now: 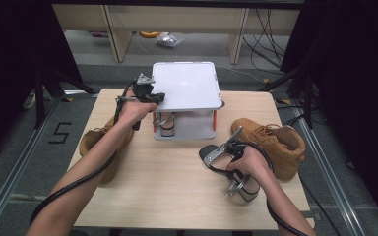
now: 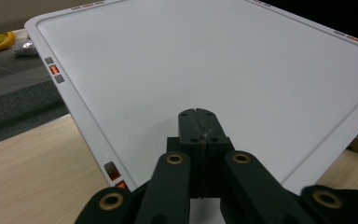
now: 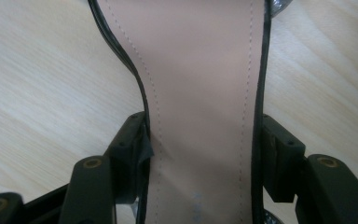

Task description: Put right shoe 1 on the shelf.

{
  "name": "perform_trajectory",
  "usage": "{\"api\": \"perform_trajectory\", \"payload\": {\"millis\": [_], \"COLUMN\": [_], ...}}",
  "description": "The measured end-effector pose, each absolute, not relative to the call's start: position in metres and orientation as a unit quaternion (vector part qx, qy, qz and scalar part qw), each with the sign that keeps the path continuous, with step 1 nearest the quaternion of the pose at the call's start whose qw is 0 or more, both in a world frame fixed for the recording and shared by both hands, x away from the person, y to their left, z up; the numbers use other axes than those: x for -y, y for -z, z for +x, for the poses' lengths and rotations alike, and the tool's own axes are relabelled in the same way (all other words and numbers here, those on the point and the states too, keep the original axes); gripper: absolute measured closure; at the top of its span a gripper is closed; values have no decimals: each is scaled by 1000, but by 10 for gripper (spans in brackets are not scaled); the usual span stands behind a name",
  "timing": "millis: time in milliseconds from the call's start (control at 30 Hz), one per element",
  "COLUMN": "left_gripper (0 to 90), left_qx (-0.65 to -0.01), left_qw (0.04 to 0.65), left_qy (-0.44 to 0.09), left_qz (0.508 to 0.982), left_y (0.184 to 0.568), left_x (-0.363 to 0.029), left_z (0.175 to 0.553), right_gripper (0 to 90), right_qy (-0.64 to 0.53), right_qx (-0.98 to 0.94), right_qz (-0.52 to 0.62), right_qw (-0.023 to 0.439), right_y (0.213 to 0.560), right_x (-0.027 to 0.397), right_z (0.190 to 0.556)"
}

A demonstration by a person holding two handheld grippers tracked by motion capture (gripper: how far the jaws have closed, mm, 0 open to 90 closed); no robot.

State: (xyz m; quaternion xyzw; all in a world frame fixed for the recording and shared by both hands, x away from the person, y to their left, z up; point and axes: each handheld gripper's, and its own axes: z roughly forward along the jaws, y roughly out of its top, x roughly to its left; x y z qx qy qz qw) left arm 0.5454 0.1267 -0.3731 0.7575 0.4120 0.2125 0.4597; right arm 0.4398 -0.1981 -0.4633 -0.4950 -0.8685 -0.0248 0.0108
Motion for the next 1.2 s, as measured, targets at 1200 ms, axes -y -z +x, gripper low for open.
{"api": "perform_trajectory", "payload": {"millis": [1200], "left_gripper": [896], "left_qx": [-409], "left_qw": [465], "left_qy": [-209], "left_qz": [757], "left_y": [373], "left_x": [-121], "left_z": [546], "right_gripper": [438], "right_qy": [14], "right_qx": [876], "right_qz": [-482], "right_qw": [-7], "right_y": [466], "right_x": [195], "right_z": [442]}}
